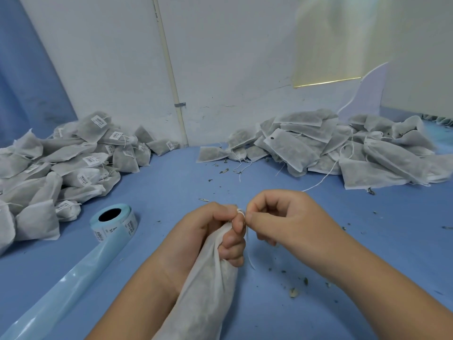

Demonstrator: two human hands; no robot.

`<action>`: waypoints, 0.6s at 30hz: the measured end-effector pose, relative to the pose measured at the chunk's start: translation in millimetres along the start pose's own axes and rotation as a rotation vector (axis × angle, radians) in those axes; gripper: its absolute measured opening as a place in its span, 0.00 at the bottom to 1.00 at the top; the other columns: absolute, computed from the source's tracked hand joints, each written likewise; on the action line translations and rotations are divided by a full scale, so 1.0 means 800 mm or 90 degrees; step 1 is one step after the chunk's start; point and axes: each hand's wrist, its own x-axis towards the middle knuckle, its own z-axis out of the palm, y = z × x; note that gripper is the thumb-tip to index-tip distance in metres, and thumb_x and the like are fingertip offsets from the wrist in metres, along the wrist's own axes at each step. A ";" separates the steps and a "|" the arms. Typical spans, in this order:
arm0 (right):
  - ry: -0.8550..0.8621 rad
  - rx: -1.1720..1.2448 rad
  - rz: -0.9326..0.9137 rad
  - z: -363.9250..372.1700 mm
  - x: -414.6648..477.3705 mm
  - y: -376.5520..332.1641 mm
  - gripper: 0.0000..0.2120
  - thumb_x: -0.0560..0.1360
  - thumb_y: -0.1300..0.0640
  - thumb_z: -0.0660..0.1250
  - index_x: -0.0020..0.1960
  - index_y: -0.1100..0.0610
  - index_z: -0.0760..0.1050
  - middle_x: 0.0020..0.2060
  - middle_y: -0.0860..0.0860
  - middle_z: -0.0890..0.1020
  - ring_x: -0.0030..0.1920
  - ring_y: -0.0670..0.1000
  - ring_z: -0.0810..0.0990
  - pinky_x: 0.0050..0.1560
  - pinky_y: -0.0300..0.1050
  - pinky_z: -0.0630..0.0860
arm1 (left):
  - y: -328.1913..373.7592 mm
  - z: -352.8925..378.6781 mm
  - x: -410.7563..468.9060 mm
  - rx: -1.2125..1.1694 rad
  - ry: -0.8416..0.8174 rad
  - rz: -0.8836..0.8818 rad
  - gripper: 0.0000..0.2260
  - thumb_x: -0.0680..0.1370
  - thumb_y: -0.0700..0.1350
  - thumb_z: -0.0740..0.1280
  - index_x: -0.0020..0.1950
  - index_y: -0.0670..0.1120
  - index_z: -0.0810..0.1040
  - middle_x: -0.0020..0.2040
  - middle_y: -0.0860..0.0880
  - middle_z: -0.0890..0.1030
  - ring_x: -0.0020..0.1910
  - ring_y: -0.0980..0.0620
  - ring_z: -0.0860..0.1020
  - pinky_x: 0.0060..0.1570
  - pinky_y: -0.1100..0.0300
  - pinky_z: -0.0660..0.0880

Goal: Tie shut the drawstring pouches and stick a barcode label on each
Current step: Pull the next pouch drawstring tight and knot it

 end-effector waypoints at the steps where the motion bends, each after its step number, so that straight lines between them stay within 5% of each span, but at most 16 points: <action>1: -0.006 0.004 0.004 -0.001 0.000 -0.001 0.06 0.69 0.58 0.70 0.33 0.52 0.78 0.26 0.46 0.74 0.29 0.46 0.69 0.31 0.38 0.67 | 0.000 -0.001 -0.001 0.019 0.001 0.002 0.07 0.67 0.44 0.67 0.31 0.43 0.76 0.24 0.50 0.68 0.21 0.54 0.66 0.27 0.62 0.67; 10: -0.066 -0.031 0.055 -0.005 -0.001 -0.001 0.10 0.69 0.62 0.66 0.32 0.51 0.78 0.25 0.46 0.77 0.28 0.44 0.73 0.35 0.40 0.72 | 0.001 -0.004 -0.007 0.190 0.005 0.034 0.08 0.69 0.45 0.67 0.32 0.42 0.78 0.27 0.47 0.71 0.25 0.52 0.67 0.31 0.61 0.69; 18: -0.106 -0.024 0.065 -0.006 -0.001 0.002 0.05 0.63 0.55 0.64 0.31 0.51 0.78 0.28 0.49 0.78 0.31 0.47 0.74 0.37 0.42 0.72 | 0.005 -0.005 -0.010 0.216 0.009 0.013 0.07 0.70 0.44 0.68 0.34 0.42 0.79 0.28 0.46 0.73 0.26 0.50 0.69 0.31 0.61 0.71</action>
